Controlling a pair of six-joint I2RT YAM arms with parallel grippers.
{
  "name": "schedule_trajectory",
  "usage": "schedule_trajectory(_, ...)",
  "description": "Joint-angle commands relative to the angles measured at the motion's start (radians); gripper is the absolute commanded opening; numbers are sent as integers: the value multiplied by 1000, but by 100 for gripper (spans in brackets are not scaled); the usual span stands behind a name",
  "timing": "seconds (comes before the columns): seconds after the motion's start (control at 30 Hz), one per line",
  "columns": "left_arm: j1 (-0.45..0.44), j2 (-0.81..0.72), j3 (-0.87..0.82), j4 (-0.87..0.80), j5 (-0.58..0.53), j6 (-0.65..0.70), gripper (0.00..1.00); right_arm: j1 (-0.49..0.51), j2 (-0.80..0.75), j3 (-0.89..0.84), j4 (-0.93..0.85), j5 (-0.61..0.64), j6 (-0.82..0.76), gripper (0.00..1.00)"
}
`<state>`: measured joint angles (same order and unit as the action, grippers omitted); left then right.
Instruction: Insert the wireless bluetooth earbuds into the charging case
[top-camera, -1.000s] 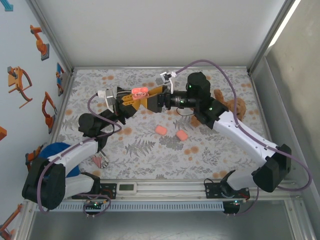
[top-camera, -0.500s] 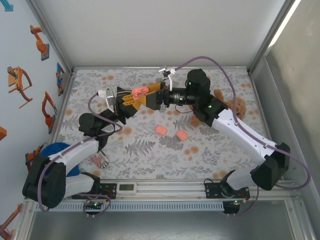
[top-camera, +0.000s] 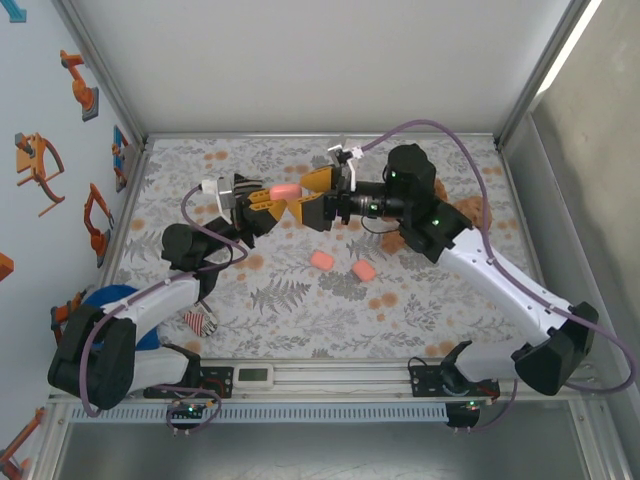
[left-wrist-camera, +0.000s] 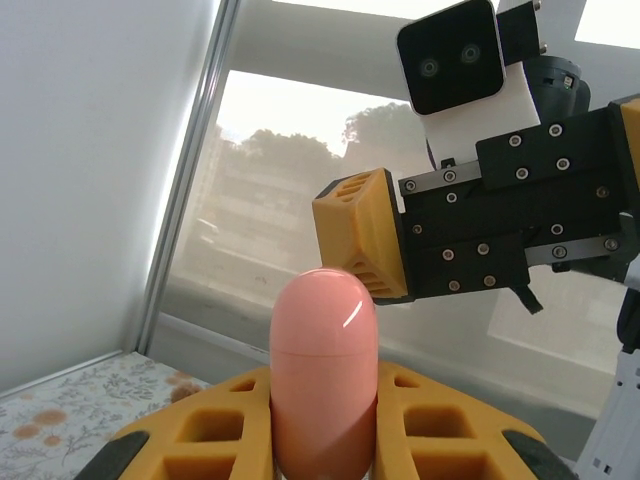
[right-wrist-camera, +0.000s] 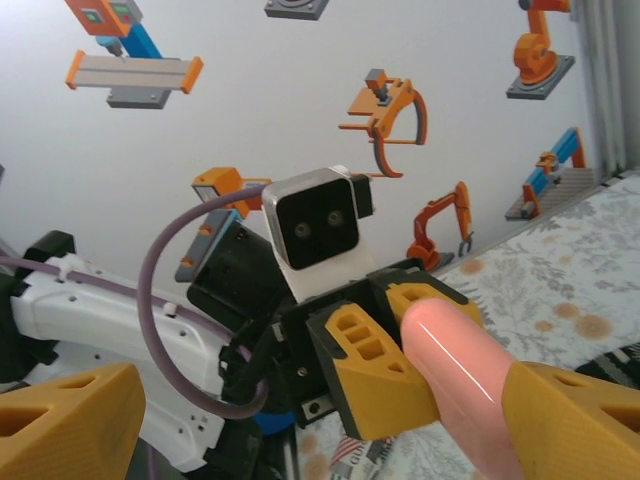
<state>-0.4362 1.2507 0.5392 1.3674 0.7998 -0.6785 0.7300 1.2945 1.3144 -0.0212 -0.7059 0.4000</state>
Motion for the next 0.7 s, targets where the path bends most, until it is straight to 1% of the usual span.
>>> schedule_trajectory(0.0,-2,-24,14,30,24,-24,0,0,-73,9,-136,104,-207,93)
schedule_trajectory(0.1,-2,-56,-12,30,33,-30,0,-5,-111,17,-220,117,-343,95)
schedule_trajectory(0.17,-1,-83,-32,30,35,-34,0,-7,-130,12,-262,99,-431,95)
schedule_trajectory(0.33,-3,-146,-76,28,46,-42,0,-6,-150,-6,-287,-50,-619,95)
schedule_trajectory(0.43,-4,-189,-90,-3,55,-32,0,-6,-124,25,-314,-78,-663,95)
schedule_trajectory(0.53,-7,-243,-96,-79,61,5,0,-4,-64,84,-355,-96,-669,93)
schedule_trajectory(0.67,-15,-324,-104,-201,59,78,0,13,-8,112,-321,-105,-650,90)
